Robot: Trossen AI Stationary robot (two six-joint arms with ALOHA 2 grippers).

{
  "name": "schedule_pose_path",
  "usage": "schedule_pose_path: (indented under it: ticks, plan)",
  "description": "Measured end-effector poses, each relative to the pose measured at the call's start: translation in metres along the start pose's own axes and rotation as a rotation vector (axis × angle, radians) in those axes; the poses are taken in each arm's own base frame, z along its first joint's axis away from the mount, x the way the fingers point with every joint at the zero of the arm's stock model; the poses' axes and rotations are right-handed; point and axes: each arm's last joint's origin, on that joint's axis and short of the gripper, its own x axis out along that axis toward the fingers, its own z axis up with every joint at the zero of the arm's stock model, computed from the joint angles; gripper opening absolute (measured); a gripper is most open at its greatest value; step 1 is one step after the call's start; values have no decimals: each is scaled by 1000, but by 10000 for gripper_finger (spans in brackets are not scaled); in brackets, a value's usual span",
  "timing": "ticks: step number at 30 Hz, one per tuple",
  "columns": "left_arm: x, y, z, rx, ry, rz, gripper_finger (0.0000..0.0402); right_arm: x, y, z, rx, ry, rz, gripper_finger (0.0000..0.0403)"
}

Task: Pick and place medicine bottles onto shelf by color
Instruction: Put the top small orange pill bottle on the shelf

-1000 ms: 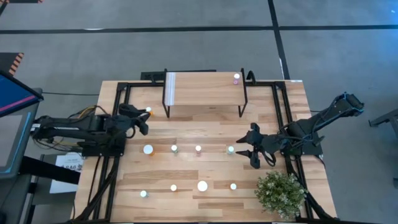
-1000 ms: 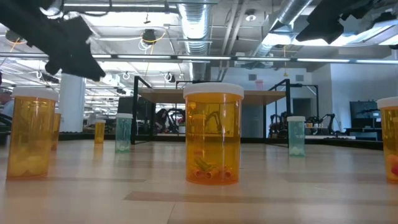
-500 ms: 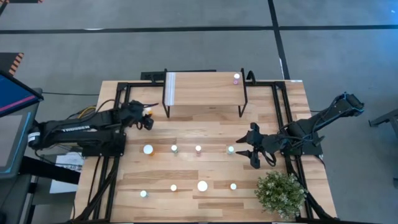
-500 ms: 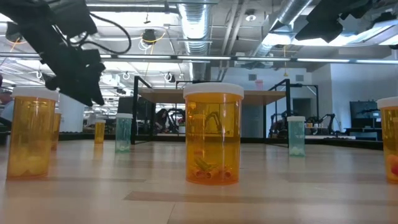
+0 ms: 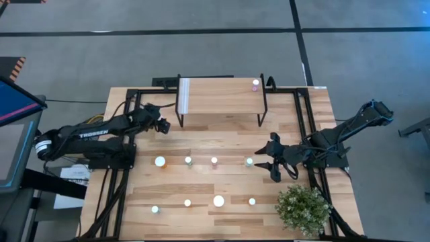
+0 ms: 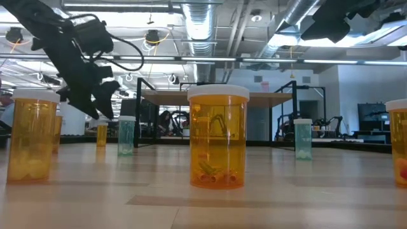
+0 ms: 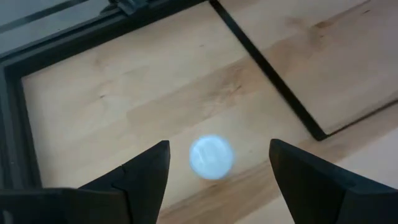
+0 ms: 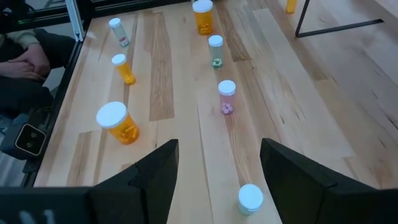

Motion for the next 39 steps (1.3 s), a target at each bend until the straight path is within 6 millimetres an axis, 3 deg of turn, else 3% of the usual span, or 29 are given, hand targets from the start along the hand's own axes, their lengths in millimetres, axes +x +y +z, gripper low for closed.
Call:
schedule_pose_path:
  ticks: [12,30,39]
  plan:
    - [27,-1,-1,1,72,47,253,0,0,0,0,-2,1,249]
    - [29,-2,-1,-3,76,29,124,0,0,0,0,-1,1,249]
    - [25,-2,2,-3,78,24,97,0,0,0,0,-1,1,249]
